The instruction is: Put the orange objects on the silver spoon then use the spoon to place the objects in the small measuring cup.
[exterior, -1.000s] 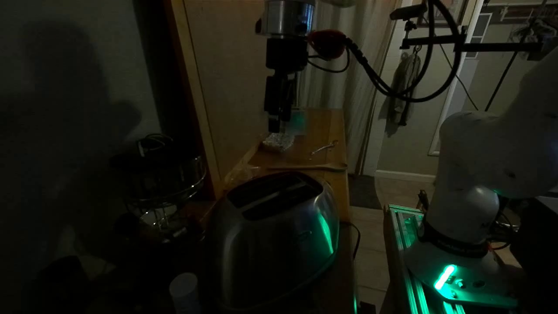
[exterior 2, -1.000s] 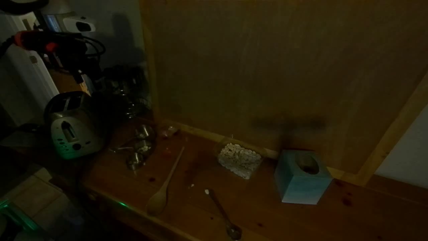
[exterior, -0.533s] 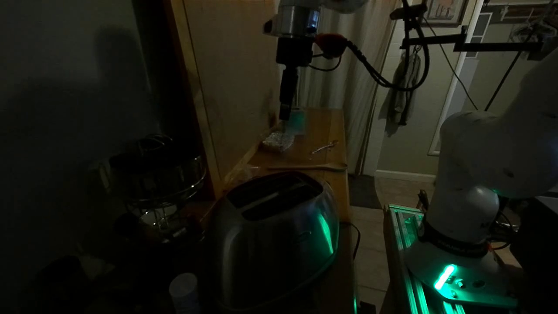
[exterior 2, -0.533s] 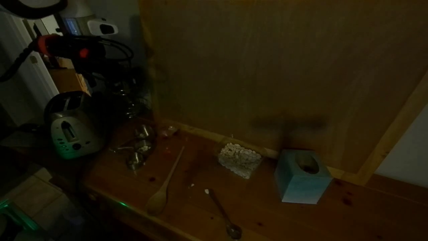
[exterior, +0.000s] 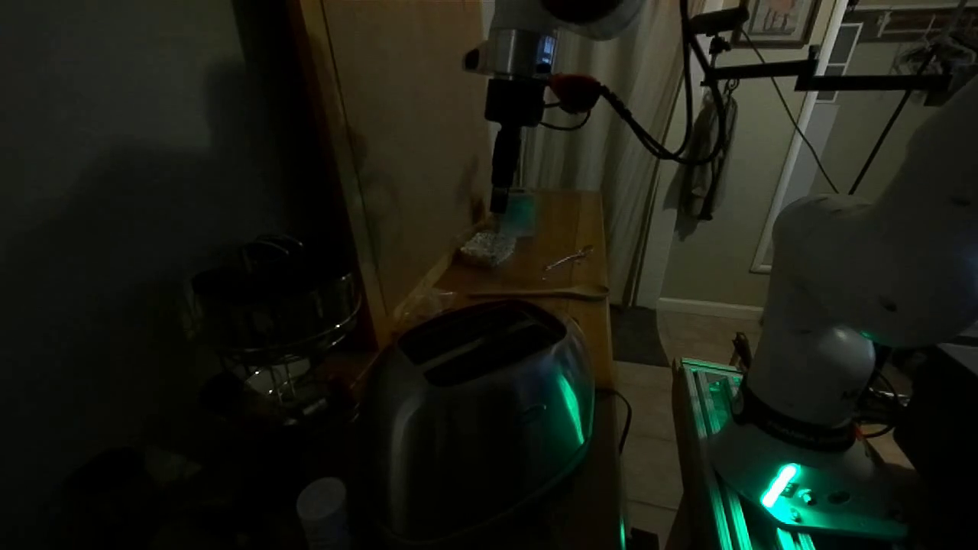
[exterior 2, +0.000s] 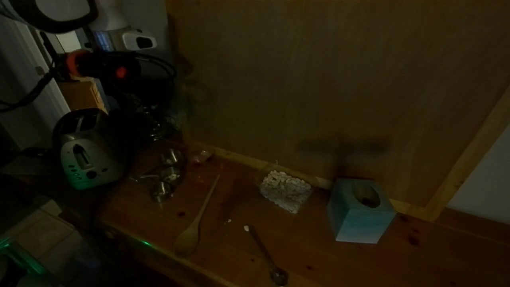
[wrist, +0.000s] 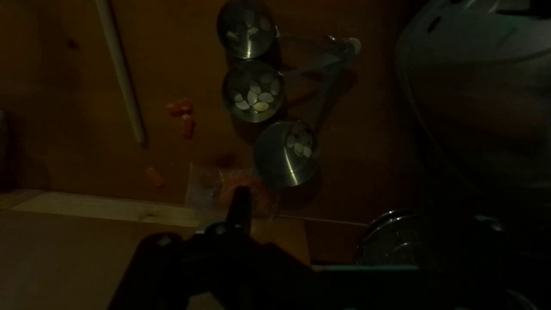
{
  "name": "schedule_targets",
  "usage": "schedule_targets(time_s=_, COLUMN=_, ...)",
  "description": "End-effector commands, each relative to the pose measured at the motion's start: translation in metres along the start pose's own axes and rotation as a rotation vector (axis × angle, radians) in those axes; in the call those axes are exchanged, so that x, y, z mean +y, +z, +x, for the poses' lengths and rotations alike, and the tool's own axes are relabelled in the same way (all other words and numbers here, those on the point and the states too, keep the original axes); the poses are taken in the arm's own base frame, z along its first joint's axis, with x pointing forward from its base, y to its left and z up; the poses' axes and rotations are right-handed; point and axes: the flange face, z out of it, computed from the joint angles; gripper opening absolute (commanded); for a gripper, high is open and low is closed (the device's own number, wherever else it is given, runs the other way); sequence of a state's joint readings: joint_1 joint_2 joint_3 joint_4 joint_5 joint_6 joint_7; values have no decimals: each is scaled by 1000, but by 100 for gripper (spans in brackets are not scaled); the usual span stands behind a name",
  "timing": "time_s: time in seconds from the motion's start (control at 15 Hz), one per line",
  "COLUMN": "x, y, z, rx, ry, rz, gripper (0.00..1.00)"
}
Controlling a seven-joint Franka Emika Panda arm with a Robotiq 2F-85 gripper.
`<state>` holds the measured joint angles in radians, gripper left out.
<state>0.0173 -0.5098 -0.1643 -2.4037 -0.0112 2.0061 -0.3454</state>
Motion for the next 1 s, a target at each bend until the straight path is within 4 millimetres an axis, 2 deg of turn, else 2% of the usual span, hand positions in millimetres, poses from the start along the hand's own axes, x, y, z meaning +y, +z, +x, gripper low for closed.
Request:
schedule_targets(time_s=0.0, x=44, y=29, z=5, rx=-33, ry=-116, rz=80, gripper=100)
schedule_targets(time_s=0.13, x=63, y=48, z=1, rx=-59, ry=-170, rz=125, gripper=100)
schedule_targets(time_s=0.27, x=71, y=61, z=0, rx=-53, ry=-207, rz=156, gripper=100)
schedule_targets(time_s=0.33, x=63, y=54, z=-9, rx=-67, ry=-169, rz=125, gripper=100)
schedule_targets(time_s=0.47, x=66, y=61, z=-9, rx=-78, ry=-171, rz=131, gripper=100)
schedule_targets(time_s=0.8, x=63, y=58, z=-8, rx=-75, ry=-177, rz=126, gripper=100)
schedule_targets(time_s=0.93, x=78, y=68, z=-2, rx=-37, ry=-160, rz=115, gripper=100)
